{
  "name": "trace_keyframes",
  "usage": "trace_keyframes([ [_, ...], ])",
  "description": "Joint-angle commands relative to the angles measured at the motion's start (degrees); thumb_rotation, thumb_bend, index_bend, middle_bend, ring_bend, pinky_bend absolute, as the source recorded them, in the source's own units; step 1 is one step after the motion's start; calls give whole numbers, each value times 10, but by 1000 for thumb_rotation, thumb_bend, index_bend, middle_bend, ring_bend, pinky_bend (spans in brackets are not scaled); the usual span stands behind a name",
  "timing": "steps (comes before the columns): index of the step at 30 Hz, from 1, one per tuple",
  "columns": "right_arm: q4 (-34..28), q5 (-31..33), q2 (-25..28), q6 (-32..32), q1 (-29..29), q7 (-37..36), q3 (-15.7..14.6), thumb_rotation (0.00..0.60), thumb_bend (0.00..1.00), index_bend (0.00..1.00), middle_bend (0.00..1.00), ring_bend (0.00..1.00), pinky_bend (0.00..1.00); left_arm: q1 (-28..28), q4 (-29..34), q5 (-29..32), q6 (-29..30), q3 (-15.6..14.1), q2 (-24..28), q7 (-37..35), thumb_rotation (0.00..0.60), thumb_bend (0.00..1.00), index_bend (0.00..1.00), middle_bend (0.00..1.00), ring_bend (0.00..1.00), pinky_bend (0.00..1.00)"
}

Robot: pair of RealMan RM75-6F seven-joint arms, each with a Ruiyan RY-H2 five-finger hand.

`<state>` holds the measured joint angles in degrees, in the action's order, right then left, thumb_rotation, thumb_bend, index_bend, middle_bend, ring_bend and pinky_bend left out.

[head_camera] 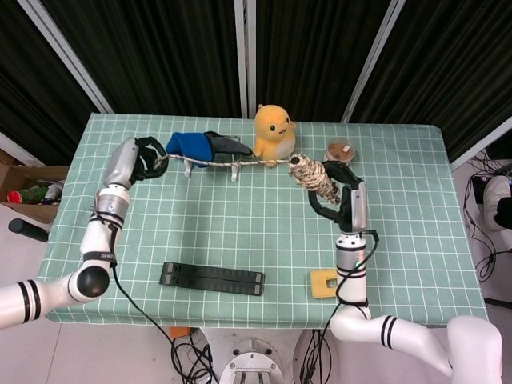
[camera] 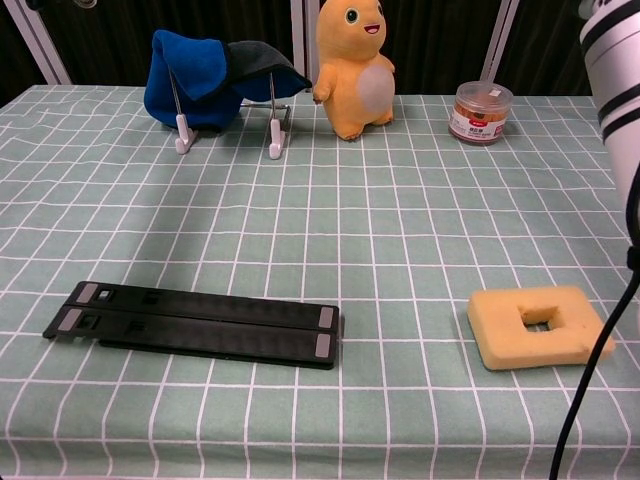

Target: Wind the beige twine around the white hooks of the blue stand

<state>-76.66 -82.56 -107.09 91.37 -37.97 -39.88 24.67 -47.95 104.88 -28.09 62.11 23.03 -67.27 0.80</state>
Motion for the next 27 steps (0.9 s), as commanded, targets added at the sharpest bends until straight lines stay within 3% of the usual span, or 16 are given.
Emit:
trace_keyframes([
  [1, 19, 30, -11, -32, -18, 11, 24, 600, 681, 811, 623, 563, 768, 43, 88, -100, 85, -12, 12, 0, 600, 397, 831, 785, 678, 739],
  [6, 60, 52, -38, -63, -46, 22, 41, 600, 684, 811, 623, 563, 768, 65, 166, -224, 169, -30, 5, 45, 600, 397, 831, 786, 678, 738],
  [14, 112, 68, -67, -100, -85, 44, 57, 600, 696, 811, 623, 563, 768, 65, 245, -343, 196, -56, -4, 136, 600, 396, 830, 784, 678, 734],
  [19, 127, 63, -70, -119, -107, 68, 55, 600, 697, 811, 623, 563, 768, 52, 267, -368, 185, -52, -15, 170, 600, 397, 828, 784, 677, 733],
  [27, 155, 45, -84, -149, -143, 128, 32, 600, 709, 811, 626, 566, 768, -11, 259, -321, 151, 9, -51, 205, 600, 396, 826, 782, 674, 729],
])
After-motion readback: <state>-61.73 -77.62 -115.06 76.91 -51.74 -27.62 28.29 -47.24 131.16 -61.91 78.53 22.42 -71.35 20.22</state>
